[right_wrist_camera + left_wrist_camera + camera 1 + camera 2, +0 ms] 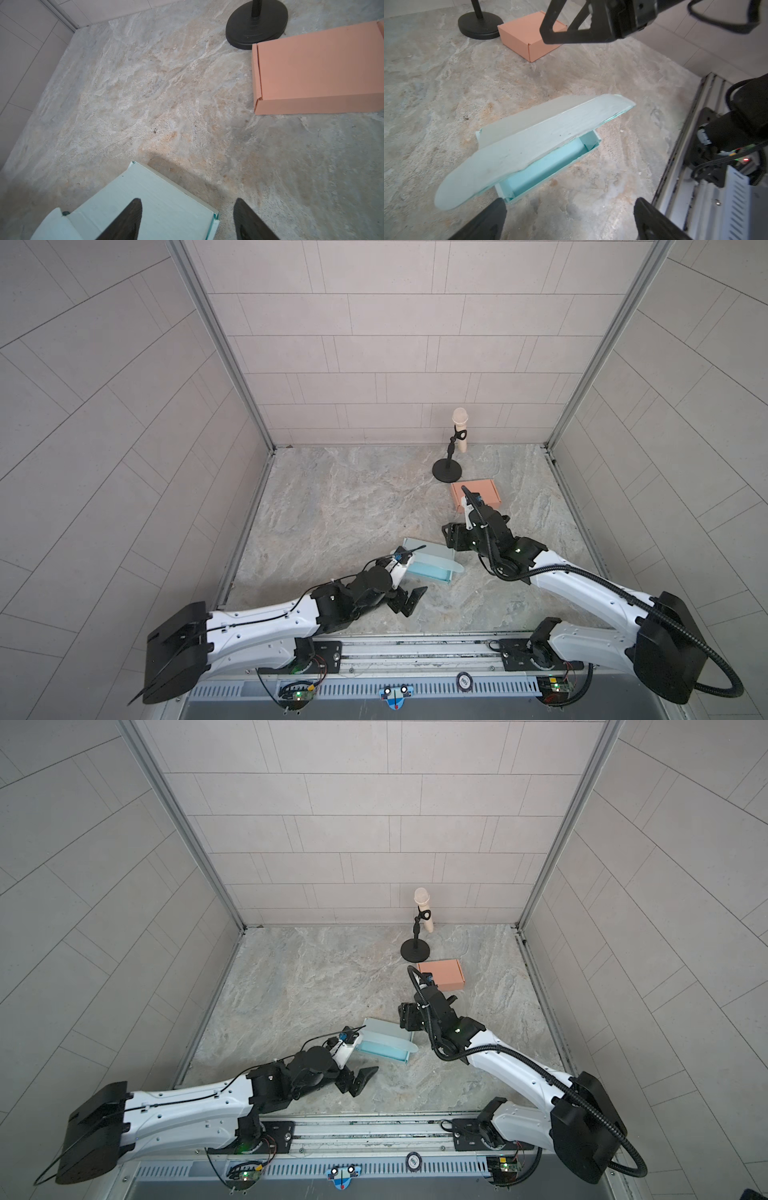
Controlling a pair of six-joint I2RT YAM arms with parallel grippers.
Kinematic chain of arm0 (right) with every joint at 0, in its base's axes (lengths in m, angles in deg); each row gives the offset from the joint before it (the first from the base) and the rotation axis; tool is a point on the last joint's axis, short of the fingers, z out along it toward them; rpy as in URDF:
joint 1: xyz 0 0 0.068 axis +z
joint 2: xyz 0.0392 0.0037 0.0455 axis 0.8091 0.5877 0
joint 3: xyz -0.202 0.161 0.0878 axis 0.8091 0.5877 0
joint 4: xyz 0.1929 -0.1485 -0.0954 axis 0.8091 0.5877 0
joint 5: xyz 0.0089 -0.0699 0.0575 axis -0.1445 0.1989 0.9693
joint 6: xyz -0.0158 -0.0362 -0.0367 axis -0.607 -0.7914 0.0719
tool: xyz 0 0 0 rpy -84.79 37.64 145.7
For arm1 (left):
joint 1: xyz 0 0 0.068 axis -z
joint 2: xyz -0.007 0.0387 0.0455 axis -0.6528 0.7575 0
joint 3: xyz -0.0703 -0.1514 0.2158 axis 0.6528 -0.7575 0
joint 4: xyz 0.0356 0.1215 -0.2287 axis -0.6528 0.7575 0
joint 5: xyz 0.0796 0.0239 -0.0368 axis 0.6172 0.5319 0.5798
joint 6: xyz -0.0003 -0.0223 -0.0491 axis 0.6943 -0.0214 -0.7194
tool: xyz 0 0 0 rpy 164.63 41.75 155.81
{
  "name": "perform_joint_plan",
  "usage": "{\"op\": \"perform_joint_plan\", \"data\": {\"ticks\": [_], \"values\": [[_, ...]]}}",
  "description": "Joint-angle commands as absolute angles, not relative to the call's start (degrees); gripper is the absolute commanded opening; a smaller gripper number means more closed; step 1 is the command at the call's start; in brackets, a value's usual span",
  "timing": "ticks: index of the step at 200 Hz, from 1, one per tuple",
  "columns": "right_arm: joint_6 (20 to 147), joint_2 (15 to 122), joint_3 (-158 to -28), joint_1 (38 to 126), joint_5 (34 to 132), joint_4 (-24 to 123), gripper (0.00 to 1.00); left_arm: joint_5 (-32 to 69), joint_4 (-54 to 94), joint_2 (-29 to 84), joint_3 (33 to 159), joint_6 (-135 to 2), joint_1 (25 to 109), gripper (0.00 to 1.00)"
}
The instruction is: Fold the paper box
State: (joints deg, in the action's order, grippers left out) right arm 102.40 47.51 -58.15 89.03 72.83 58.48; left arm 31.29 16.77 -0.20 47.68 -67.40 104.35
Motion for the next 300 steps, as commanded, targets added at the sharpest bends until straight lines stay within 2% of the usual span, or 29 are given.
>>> {"op": "perform_joint_plan", "data": {"ticks": [1,40,63,94,126,183,223,300], "values": [[107.8,47.1,-59.1,87.4,75.1,61.8,0.73,21.3,20.9,-4.2,48.8,-69.6,100.1,1.00],[110.6,48.8,-60.3,87.2,79.2,63.4,0.73,18.5,30.9,-3.5,59.8,-73.5,91.2,1.00],[111.3,48.4,-59.4,87.2,80.6,62.3,0.74,16.3,35.3,2.5,65.5,-76.2,85.0,1.00],[112.3,48.5,-58.6,87.2,83.2,61.6,0.73,11.1,32.1,11.0,68.4,-78.7,78.8,0.98],[113.3,47.1,-56.1,87.2,83.5,61.6,0.73,10.2,35.6,19.7,71.8,-77.8,78.6,0.90],[114.0,48.1,-53.2,88.3,87.7,61.3,0.72,8.8,32.4,23.3,66.7,-79.1,78.6,0.75],[114.8,49.0,-50.4,89.0,89.8,60.3,0.72,7.3,29.6,24.5,63.8,-80.1,79.4,0.71],[114.6,52.7,-49.8,90.9,87.9,60.0,0.72,6.8,28.5,26.6,61.3,-80.4,81.7,0.67]]}}
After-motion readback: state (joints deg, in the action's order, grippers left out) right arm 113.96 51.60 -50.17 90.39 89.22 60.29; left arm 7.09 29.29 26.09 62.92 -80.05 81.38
